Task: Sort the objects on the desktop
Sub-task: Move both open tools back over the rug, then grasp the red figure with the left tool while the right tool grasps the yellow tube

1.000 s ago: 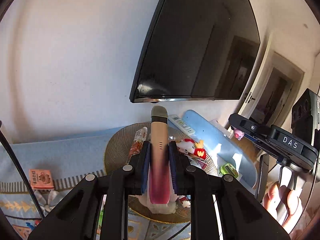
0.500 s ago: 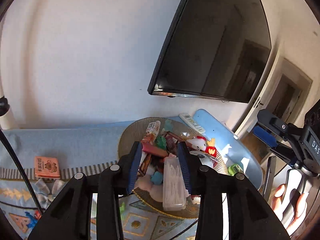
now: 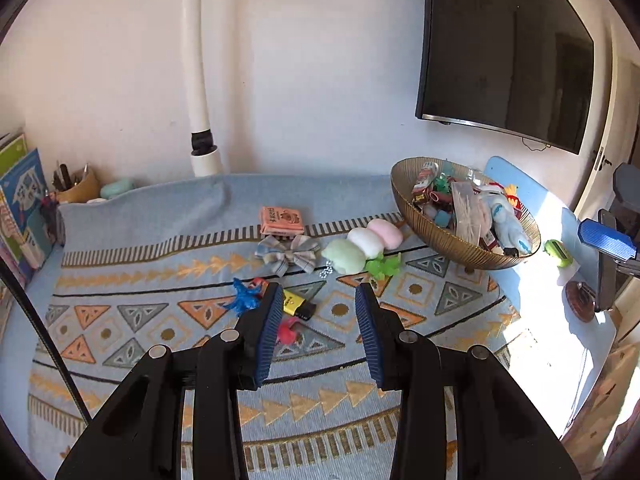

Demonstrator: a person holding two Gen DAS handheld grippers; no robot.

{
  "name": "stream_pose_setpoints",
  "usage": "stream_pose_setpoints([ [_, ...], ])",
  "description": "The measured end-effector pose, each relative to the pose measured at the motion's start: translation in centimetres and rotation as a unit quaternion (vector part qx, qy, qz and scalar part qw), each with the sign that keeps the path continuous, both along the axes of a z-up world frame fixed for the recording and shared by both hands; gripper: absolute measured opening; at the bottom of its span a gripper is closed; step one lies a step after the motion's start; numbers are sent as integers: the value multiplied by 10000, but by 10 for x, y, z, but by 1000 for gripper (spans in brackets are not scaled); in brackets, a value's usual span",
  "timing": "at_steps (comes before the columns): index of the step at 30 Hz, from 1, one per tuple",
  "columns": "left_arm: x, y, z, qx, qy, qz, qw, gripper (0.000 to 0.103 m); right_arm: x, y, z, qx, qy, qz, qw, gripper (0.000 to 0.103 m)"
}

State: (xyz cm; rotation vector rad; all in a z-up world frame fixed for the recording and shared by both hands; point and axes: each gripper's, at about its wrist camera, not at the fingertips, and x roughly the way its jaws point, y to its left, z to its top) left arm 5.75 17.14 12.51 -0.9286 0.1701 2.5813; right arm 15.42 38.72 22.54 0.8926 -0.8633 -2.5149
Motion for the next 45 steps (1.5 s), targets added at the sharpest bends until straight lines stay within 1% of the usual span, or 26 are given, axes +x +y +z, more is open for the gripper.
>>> stream_pose_setpoints([
  [1,5,-4,-1,-28,23,54,10000,35,4,-6,-2,87,-1,-24,10000,100],
  [2,11,-10,-2,-90,50,146,9998,35,8,-13,-6,266,-10,-129,9996,103],
  [4,22,-22,-4,-194,104,298,9993,35,9,-26,-19,773,-145,-304,9964,103],
  [6,30,-30,-11,-215,86,369,9991,35,5,-38,-36,1318,-144,-414,9903,103],
  [8,35,-37,-22,-328,53,462,9984,35,-4,-50,-55,2051,-214,-544,9770,103],
  [9,35,-39,-29,-425,19,524,9977,35,-9,-55,-66,2304,-287,-504,9714,103],
  [13,24,-49,-62,-812,-183,792,9934,35,-34,-58,-104,2727,-554,-401,9597,103],
  [15,14,-56,-78,-1047,-294,988,9892,35,-44,-60,-118,3013,-632,-367,9507,103],
  [18,-5,-68,-101,-1239,-648,1144,9836,35,-56,-64,-133,3367,-709,-311,9384,103],
  [19,-10,-72,-107,-1193,-773,1134,9833,35,-58,-65,-136,3399,-711,-267,9374,103],
  [20,-13,-76,-108,-1020,-793,1127,9852,36,-59,-65,-140,3385,-723,-199,9380,103],
  [21,-14,-80,-107,-845,-778,1160,9866,41,-60,-64,-143,3334,-755,-127,9397,103],
  [22,-18,-82,-108,-768,-881,1169,9862,43,-62,-64,-147,3260,-800,-70,9419,103],
  [24,-21,-84,-110,-741,-863,1288,9851,63,-65,-60,-153,3124,-916,-58,9455,103],
  [25,-21,-84,-112,-774,-834,1372,9840,69,-67,-58,-155,3063,-1002,-62,9466,103],
  [26,-23,-85,-113,-797,-847,1452,9825,79,-69,-54,-157,2957,-1089,-60,9490,103],
  [28,-26,-88,-116,-749,-944,1518,9810,89,-72,-46,-162,2673,-1217,-99,9559,103],
  [29,-29,-91,-118,-700,-1046,1605,9790,103,-73,-40,-165,2491,-1311,-130,9595,103],
  [31,-35,-100,-121,-367,-1298,1615,9776,103,-72,-34,-164,2269,-1225,-174,9660,103],
  [34,-35,-97,-122,-434,-1297,1613,9774,103,-72,-35,-163,2241,-1179,-188,9672,103],
  [37,-34,-96,-123,-416,-1289,1615,9775,103,-74,-42,-163,2455,-1211,-161,9617,103],
  [40,-41,-92,-119,-365,-1532,1744,9720,102,-74,-39,-164,2386,-1184,-180,9637,103],
  [42,-43,-82,-109,264,-1479,1323,9798,102,-73,-35,-164,2237,-1144,-178,9678,103],
  [43,-42,-72,-103,426,-1346,1159,9832,102,-73,-33,-164,2173,-1125,-177,9694,103],
  [44,-43,-58,-99,324,-1230,1089,9859,102,-73,-32,-163,2130,-1113,-176,9705,103],
  [45,-47,-43,-98,98,-1177,1013,9878,102,-73,-32,-163,2111,-1106,-174,9710,103],
])
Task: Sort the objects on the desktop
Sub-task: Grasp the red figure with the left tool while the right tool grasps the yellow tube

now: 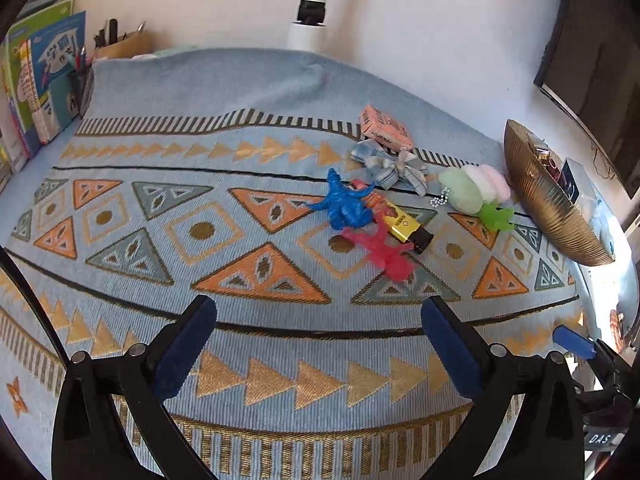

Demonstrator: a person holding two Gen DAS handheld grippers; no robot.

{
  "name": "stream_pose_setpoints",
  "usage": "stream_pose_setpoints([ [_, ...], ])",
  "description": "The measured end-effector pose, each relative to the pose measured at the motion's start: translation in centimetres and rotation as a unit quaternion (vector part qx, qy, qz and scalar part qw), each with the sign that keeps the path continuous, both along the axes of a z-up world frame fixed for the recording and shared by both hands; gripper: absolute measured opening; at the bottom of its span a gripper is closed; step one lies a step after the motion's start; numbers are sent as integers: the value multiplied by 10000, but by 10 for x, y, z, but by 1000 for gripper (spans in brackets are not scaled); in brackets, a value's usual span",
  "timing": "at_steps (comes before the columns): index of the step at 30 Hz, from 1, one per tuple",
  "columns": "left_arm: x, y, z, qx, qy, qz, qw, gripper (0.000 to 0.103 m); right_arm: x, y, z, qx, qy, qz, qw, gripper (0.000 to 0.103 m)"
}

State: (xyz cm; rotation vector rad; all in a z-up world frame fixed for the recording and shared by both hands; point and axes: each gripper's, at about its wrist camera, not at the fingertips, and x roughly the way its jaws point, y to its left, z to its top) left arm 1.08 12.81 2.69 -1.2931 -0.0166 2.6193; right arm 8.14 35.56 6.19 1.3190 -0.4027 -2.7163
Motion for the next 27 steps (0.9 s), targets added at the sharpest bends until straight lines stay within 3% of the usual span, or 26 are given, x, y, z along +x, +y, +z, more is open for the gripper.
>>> stream_pose_setpoints([
  [1,-4,14,-1,-184,24,-136,9997,102,0,0,0,-6,5,0,10000,103],
  [2,-9,25,-3,-292,54,-257,9992,95,0,0,0,-1,5,3,10000,103],
  [3,-13,34,-5,-349,69,-313,9989,77,1,0,0,4,4,6,10000,103],
  [5,-28,44,-16,-410,-204,-332,9984,53,0,0,0,-16,12,12,10000,103],
  [10,-30,49,-16,-515,55,-440,9977,43,1,1,0,-75,27,9,10000,103],
  [11,-29,48,-16,-464,106,-462,9978,29,2,1,0,-92,31,8,10000,103],
  [15,-20,23,-11,-103,89,-294,9995,27,3,3,0,-169,40,22,9998,103],
  [18,-4,-9,-5,-179,214,-18,9996,27,0,0,1,-128,-26,110,9999,103],
  [21,1,-47,-6,93,166,204,9996,27,-18,-15,8,41,-173,613,9980,103],
  [24,2,-65,-15,316,112,252,9991,27,-39,-40,25,465,-24,1122,9926,93],
  [27,3,-70,-18,580,127,211,9980,28,-67,-55,29,886,65,1223,9885,79],
])
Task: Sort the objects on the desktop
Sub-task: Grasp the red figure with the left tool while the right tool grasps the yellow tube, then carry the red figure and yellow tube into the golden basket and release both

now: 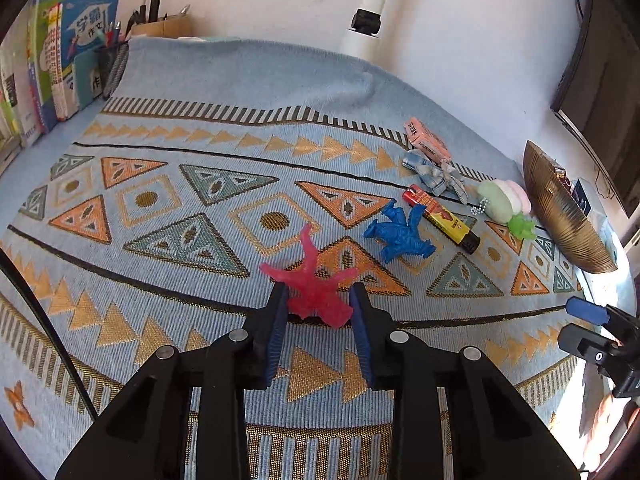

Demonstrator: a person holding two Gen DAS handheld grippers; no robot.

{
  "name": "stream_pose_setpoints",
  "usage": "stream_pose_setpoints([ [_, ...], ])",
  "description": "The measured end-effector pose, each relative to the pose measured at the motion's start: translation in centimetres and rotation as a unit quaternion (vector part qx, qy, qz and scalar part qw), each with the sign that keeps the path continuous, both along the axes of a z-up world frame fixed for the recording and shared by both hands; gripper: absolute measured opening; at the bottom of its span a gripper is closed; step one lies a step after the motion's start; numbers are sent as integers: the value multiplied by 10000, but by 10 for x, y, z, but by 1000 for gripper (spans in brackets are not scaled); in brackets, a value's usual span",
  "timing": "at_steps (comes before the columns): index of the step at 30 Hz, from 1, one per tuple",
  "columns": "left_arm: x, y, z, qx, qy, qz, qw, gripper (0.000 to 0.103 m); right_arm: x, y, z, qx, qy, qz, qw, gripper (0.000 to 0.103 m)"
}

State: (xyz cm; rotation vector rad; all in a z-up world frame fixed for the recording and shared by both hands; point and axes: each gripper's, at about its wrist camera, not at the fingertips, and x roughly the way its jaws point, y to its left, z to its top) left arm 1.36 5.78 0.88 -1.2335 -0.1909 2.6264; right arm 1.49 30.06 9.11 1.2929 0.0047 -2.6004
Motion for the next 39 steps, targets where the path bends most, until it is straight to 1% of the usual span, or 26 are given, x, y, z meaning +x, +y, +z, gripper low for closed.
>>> stream_pose_setpoints([
  [1,-1,0,-1,35,-33,-20,10000,28,-9,-3,-2,31,-47,94,9999,71],
  [3,0,-2,-2,94,-34,-14,9999,28,-25,-11,-9,-128,-185,367,9991,66],
  [4,1,-3,-2,140,-36,-10,9999,28,-31,-17,-11,-134,-201,433,9988,66],
  [7,2,-6,-3,263,-43,-8,9996,28,-44,-38,-16,108,-73,703,9974,66],
  [11,1,-6,-4,197,-37,-17,9998,28,-63,-62,-25,680,154,834,9941,66],
  [12,2,-7,-4,202,-36,-13,9998,28,-67,-66,-30,778,140,825,9935,64],
  [13,2,-8,-4,223,-38,-11,9997,28,-71,-67,-35,781,51,828,9935,51],
  [14,3,-7,-4,245,-40,-1,9997,28,-72,-64,-34,614,113,832,9946,48],
  [15,3,-7,-4,265,-42,-1,9996,28,-71,-65,-34,634,114,844,9943,40],
  [16,3,-7,-4,275,-41,-1,9996,28,-69,-67,-33,691,114,889,9936,24],
  [17,3,-7,-4,274,-42,1,9996,28,-66,-67,-32,640,89,922,9936,22],
  [21,3,-6,-4,281,-43,-1,9996,28,-38,-51,-26,-206,-211,897,9955,22],
  [23,2,-6,-4,285,-42,-6,9996,28,-18,-33,-18,-827,-303,876,9923,22],
  [24,2,-6,-4,289,-42,-6,9996,28,-7,-21,-13,-1225,-360,870,9880,22],
  [26,2,-6,-3,290,-40,-9,9996,28,14,7,-4,-2086,-399,782,9740,22],
  [28,3,-6,-3,275,-39,-8,9996,28,40,42,4,-2708,-241,449,9613,22],
  [29,3,-6,-3,263,-37,-9,9996,28,53,59,6,-2912,-148,245,9562,22],
  [31,3,-5,-3,211,-30,-7,9998,28,75,91,13,-3054,74,-183,9520,22],
  [34,4,-4,-3,158,-21,-10,9999,28,104,140,28,-3260,328,-673,9424,23],
  [36,4,-5,-2,189,3,-41,9998,28,122,168,40,-3246,570,-1010,9387,22],
  [38,9,-7,2,232,167,-44,9996,28,140,194,55,-3214,853,-1271,9345,22],
  [39,13,-5,7,182,295,-21,9994,27,146,203,62,-3185,999,-1392,9323,22],
])
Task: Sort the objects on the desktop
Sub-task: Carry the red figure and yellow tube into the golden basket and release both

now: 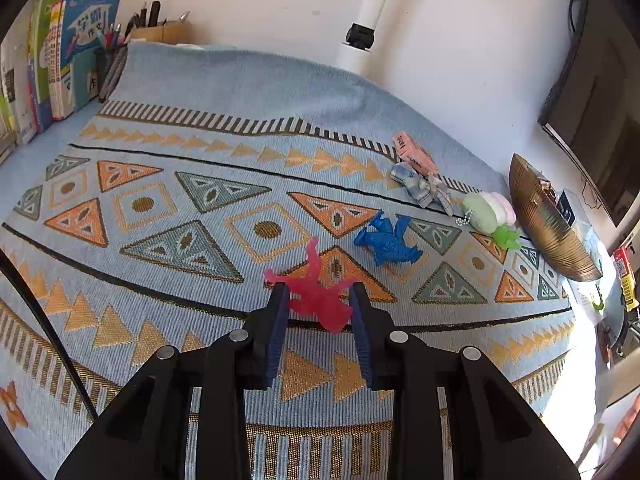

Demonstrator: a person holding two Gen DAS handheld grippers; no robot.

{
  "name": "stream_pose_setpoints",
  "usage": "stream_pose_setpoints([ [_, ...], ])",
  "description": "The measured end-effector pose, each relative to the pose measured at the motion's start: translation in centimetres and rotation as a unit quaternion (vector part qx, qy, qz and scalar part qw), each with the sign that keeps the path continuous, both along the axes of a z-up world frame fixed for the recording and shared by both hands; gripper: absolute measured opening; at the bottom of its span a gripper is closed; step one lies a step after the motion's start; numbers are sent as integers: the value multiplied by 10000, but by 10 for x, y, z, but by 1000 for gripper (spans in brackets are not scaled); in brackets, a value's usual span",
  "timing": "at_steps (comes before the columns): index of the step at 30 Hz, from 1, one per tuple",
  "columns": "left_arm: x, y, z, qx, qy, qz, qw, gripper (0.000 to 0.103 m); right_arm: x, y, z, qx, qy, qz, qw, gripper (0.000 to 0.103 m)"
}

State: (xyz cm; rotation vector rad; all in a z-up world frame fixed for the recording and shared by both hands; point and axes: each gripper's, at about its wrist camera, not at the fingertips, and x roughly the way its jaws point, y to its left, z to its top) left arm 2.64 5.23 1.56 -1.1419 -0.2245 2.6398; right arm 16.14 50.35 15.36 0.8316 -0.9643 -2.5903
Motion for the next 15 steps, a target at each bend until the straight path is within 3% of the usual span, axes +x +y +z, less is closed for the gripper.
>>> stream_pose_setpoints([
  [4,17,21,33,-173,360,-221,9990,28,13,22,15,254,157,-438,9986,23],
  [8,22,43,63,-767,742,-396,9935,28,19,26,5,48,186,-371,9991,23],
  [11,22,36,75,-468,653,-490,9956,28,19,31,-1,-19,214,-321,9993,23],
  [15,28,44,101,-240,901,-581,9939,28,13,37,11,134,397,-504,9978,23],
])
